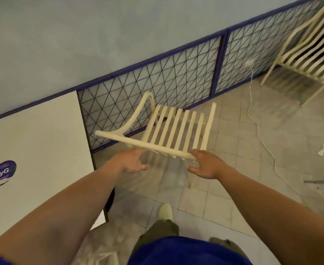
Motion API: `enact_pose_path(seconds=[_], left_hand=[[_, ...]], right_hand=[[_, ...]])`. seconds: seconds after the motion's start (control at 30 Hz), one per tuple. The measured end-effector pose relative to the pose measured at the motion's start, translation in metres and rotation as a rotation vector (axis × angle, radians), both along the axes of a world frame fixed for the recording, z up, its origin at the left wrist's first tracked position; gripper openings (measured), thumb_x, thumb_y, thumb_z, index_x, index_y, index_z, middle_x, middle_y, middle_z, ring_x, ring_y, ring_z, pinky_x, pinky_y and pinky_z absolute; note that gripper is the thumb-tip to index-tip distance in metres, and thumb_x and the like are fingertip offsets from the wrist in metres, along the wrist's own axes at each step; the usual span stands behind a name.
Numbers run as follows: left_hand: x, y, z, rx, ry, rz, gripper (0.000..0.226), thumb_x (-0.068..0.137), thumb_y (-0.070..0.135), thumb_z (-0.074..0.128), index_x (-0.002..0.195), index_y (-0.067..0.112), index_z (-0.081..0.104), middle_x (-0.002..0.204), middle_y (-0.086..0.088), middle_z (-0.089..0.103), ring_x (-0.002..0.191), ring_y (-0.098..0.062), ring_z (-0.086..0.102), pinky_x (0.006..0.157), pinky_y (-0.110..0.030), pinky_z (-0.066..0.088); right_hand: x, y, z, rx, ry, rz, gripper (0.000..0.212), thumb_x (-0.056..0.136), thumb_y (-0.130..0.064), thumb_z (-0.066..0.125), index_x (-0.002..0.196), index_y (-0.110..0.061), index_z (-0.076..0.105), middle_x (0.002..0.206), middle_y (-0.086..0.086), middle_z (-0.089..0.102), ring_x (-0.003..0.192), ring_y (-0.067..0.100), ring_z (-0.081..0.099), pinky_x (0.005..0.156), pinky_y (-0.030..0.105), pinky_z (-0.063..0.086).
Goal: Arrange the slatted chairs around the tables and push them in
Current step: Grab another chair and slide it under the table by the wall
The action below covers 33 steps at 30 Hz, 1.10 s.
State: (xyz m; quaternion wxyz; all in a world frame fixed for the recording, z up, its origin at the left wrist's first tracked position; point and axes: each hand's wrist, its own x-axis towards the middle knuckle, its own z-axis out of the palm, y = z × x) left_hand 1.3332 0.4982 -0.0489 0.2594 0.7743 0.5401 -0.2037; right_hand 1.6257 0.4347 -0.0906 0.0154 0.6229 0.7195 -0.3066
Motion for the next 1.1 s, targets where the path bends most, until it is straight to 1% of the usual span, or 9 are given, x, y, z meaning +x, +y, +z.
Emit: enact_pose_path(seconds=[0.13,0.3,0.43,0.63,0.77,0.87,0.93,1.0,1.1], left_hand=[[-0.007,0.054,-0.023,0.044,0.044,-0.143,0.083,0.089,0.052,0.066,0.157,0.027,0.027,0.161,0.000,0.032,0.143,-0.024,0.034,0.116,-0.043,0.030],[-0.004,0.097,-0.042,-0.055,0.082,-0.227,0.077,0.089,0.045,0.067,0.156,0.033,0.031,0.152,0.002,0.043,0.132,-0.023,0.046,0.111,-0.040,0.036],[-0.010,0.121,-0.057,-0.146,0.140,-0.243,0.076,0.086,0.045,0.067,0.153,0.039,0.032,0.144,0.001,0.050,0.123,-0.021,0.051,0.103,-0.039,0.044],[-0.021,0.146,-0.070,-0.222,0.162,-0.215,0.066,0.084,0.035,0.069,0.145,0.046,0.045,0.137,0.003,0.056,0.115,-0.018,0.057,0.097,-0.035,0.048],[-0.029,0.155,-0.079,-0.185,0.232,-0.255,0.070,0.088,0.025,0.063,0.148,0.051,0.038,0.141,0.004,0.054,0.115,-0.018,0.057,0.093,-0.030,0.047],[-0.029,0.159,-0.085,-0.217,0.270,-0.269,0.074,0.092,0.013,0.055,0.148,0.055,0.033,0.138,0.000,0.055,0.107,-0.020,0.059,0.091,-0.031,0.049],[-0.027,0.161,-0.085,-0.232,0.286,-0.276,0.074,0.095,0.009,0.054,0.149,0.055,0.033,0.130,-0.001,0.054,0.098,-0.019,0.056,0.086,-0.029,0.047],[-0.026,0.161,-0.085,-0.227,0.291,-0.273,0.073,0.096,0.008,0.054,0.149,0.054,0.033,0.122,-0.001,0.052,0.096,-0.019,0.053,0.088,-0.030,0.046],[-0.027,0.159,-0.086,-0.224,0.287,-0.272,0.072,0.096,0.009,0.055,0.150,0.053,0.033,0.131,-0.003,0.051,0.109,-0.023,0.056,0.097,-0.034,0.046]], right_hand=[[-0.011,0.019,-0.021,-0.076,-0.038,-0.024,0.078,0.092,-0.058,0.053,0.156,-0.028,0.020,0.157,0.002,0.034,0.137,0.027,0.040,0.109,0.041,0.038],[-0.011,0.038,-0.041,-0.176,-0.125,-0.036,0.081,0.091,-0.054,0.056,0.157,-0.032,0.015,0.159,-0.002,0.032,0.138,0.023,0.039,0.110,0.040,0.037],[-0.011,0.055,-0.052,-0.245,-0.140,-0.015,0.076,0.092,-0.043,0.059,0.155,-0.036,0.018,0.155,-0.003,0.038,0.135,0.021,0.042,0.108,0.040,0.040],[-0.016,0.070,-0.067,-0.293,-0.123,-0.011,0.072,0.092,-0.021,0.058,0.151,-0.045,0.024,0.148,-0.004,0.046,0.126,0.022,0.050,0.103,0.040,0.045],[-0.021,0.074,-0.076,-0.281,-0.134,-0.023,0.075,0.091,-0.013,0.060,0.149,-0.049,0.027,0.140,-0.005,0.052,0.117,0.021,0.054,0.099,0.042,0.049],[-0.024,0.074,-0.080,-0.263,-0.148,-0.029,0.078,0.090,-0.010,0.063,0.148,-0.050,0.029,0.136,-0.006,0.053,0.113,0.020,0.054,0.098,0.043,0.048],[-0.023,0.075,-0.081,-0.265,-0.152,-0.025,0.080,0.090,-0.008,0.064,0.148,-0.050,0.029,0.137,-0.006,0.053,0.113,0.020,0.054,0.098,0.044,0.048],[-0.022,0.075,-0.082,-0.269,-0.147,-0.028,0.079,0.090,-0.008,0.063,0.148,-0.050,0.029,0.138,-0.006,0.052,0.114,0.020,0.053,0.099,0.045,0.047],[-0.021,0.074,-0.082,-0.276,-0.137,-0.033,0.079,0.091,-0.008,0.063,0.148,-0.050,0.028,0.136,-0.005,0.054,0.114,0.020,0.053,0.102,0.046,0.045]])
